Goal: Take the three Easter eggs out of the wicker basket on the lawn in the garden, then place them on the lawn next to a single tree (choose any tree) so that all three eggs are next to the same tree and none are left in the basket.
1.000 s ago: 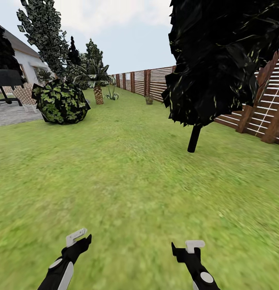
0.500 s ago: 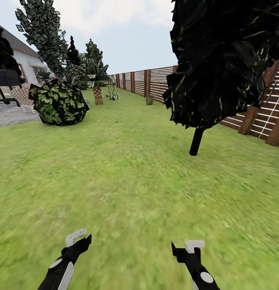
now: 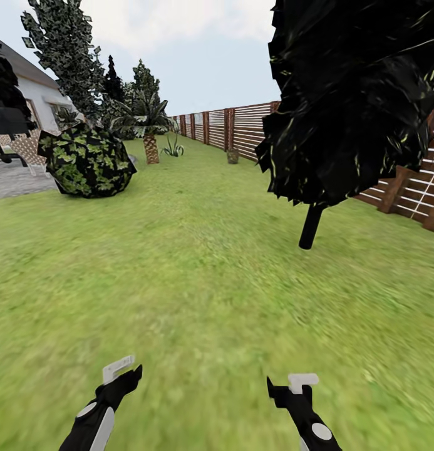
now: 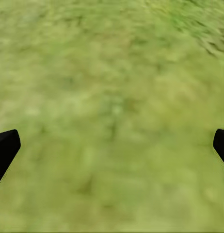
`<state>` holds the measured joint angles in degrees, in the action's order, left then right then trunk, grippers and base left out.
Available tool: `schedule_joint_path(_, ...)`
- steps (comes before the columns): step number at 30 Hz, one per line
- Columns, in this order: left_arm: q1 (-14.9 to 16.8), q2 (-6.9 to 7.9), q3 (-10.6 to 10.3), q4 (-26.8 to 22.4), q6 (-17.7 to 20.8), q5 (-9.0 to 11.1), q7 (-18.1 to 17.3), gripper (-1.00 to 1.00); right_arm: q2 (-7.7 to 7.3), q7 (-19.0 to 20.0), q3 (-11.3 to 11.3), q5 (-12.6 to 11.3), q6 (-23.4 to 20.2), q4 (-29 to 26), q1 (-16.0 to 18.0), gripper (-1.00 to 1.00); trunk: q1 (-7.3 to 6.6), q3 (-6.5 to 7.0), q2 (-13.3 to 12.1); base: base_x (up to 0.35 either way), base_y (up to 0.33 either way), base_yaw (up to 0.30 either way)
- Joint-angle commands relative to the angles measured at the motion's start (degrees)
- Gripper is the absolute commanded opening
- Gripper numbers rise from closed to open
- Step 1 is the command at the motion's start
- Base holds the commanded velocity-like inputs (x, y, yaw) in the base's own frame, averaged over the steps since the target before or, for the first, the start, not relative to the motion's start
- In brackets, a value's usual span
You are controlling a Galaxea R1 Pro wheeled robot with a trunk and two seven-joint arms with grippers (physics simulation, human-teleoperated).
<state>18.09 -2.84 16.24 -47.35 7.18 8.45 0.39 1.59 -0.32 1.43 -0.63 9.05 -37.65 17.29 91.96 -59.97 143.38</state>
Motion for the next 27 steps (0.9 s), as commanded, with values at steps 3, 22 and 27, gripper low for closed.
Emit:
schedule_joint_path(3, 0.01, -0.05, 0.12, -0.11, 0.37, 0.60, 0.05, 1.00, -0.01, -0.03, 0.07, -0.07, 0.18, 0.03, 0.02, 1.00, 0.02, -0.05, 0.02, 0.332, 0.000, 0.000)
schedule_joint_path(22, 0.01, 0.03, 0.20, -0.27, 0.29, 0.69, 0.05, 1.00, -0.02, -0.04, 0.04, -0.07, 0.18, -0.01, 0.02, 1.00, -0.26, 2.38, -0.13, 0.334, 0.000, 0.000)
schedule_joint_path(27, 0.01, 0.03, 0.20, -0.21, 0.29, 0.69, 0.05, 1.00, -0.01, -0.04, 0.03, -0.07, 0.18, 0.03, 0.02, 1.00, -1.17, 3.32, -1.76, 0.336, 0.000, 0.000)
